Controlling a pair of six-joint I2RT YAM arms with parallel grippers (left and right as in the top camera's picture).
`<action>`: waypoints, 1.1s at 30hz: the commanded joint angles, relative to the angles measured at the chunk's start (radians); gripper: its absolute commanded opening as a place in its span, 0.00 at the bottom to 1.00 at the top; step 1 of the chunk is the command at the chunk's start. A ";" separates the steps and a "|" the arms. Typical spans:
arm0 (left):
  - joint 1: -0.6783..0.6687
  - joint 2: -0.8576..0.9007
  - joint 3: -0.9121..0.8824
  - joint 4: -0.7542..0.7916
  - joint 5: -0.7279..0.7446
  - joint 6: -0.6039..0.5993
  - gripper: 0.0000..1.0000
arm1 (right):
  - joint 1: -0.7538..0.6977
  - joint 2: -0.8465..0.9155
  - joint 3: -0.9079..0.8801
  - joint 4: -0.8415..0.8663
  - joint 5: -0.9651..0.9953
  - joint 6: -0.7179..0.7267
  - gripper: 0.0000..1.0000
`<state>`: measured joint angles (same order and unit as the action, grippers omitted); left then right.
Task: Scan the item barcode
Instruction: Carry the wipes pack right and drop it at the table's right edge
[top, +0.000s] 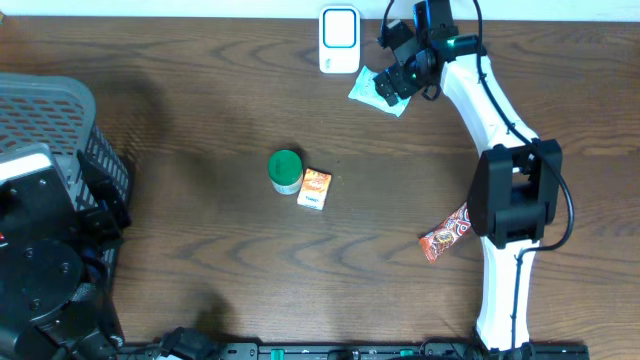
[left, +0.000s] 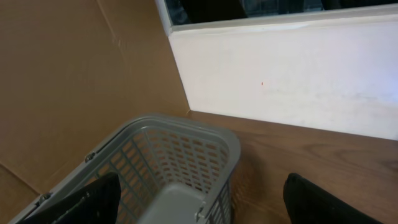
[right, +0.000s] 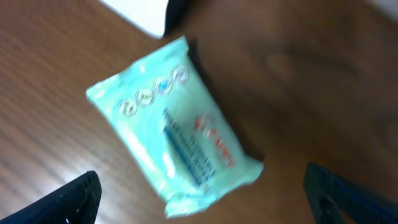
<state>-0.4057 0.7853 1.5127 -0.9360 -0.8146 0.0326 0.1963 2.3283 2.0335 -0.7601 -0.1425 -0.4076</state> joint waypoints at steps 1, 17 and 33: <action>0.003 0.002 -0.004 0.001 -0.009 -0.005 0.84 | 0.006 0.068 0.010 0.025 -0.032 -0.082 0.99; 0.003 0.002 -0.004 0.001 -0.009 -0.005 0.84 | 0.001 0.259 0.010 0.012 -0.036 -0.102 0.60; 0.003 0.002 -0.004 0.001 -0.009 -0.005 0.84 | -0.084 -0.109 0.100 -0.491 0.208 0.111 0.46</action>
<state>-0.4057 0.7853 1.5127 -0.9356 -0.8146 0.0326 0.1692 2.4001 2.1109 -1.1999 -0.1169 -0.4339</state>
